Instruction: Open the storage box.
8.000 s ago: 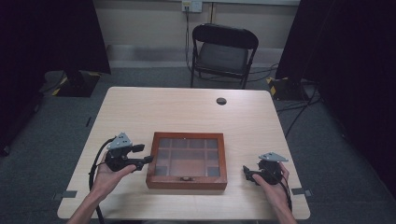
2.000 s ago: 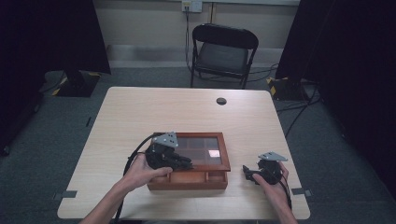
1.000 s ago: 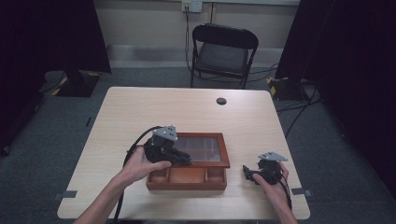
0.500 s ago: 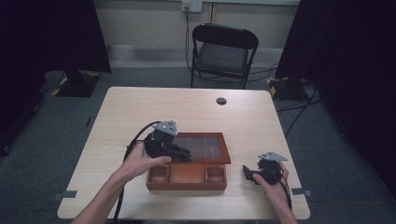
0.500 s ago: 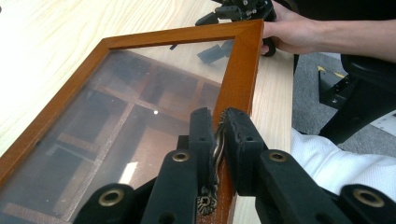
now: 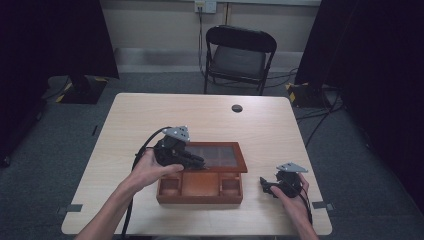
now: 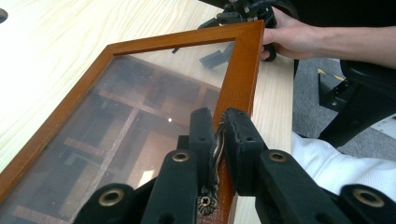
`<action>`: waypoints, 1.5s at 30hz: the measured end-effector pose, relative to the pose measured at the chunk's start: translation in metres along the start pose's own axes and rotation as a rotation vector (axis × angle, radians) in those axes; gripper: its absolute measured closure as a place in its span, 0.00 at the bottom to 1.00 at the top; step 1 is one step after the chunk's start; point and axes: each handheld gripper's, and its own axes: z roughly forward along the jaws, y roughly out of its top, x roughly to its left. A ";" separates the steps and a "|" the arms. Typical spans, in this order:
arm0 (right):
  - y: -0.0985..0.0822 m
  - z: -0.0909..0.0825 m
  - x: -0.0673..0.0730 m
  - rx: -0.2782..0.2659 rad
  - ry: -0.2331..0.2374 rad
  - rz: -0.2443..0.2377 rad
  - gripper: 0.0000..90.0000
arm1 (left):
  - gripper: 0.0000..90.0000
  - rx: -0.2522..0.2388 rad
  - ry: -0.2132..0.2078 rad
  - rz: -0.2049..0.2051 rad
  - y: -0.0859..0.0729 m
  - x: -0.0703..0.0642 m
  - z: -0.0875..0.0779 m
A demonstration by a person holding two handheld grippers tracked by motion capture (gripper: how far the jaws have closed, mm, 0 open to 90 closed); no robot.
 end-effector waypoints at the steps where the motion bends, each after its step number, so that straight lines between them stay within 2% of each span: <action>1: 0.000 0.000 0.000 0.001 -0.001 0.001 0.14 | 0.90 -0.008 0.001 -0.005 0.000 0.000 0.000; 5: 0.000 0.000 0.000 0.001 0.000 0.001 0.14 | 0.90 0.007 0.002 0.003 0.002 0.001 -0.001; 9: 0.000 0.000 0.000 0.001 -0.001 0.001 0.14 | 0.90 -0.006 0.004 -0.007 0.003 0.001 -0.001; 12: 0.000 0.000 0.000 0.000 0.000 -0.001 0.14 | 0.90 0.008 0.006 -0.003 0.006 0.002 -0.003; 17: 0.000 0.000 0.000 0.000 0.001 -0.001 0.14 | 0.91 -0.010 0.001 -0.009 0.006 0.004 -0.003; 27: 0.000 0.000 0.000 0.000 0.001 -0.001 0.14 | 0.91 0.006 -0.004 -0.015 0.013 0.007 -0.007; 34: 0.000 0.000 0.000 0.000 0.002 0.000 0.14 | 0.91 0.000 -0.003 -0.023 0.014 0.008 -0.007; 39: 0.000 0.000 0.000 0.001 0.002 0.001 0.14 | 0.91 0.012 -0.002 -0.009 0.017 0.009 -0.008; 40: 0.000 0.000 0.000 0.002 0.003 0.001 0.14 | 0.91 0.009 0.000 -0.017 0.017 0.009 -0.008; 41: 0.000 0.000 0.000 0.002 0.003 0.001 0.14 | 0.91 0.020 0.000 -0.005 0.017 0.009 -0.009; 45: 0.001 0.001 0.000 0.002 0.003 0.001 0.14 | 0.91 0.014 0.001 -0.012 0.018 0.009 -0.009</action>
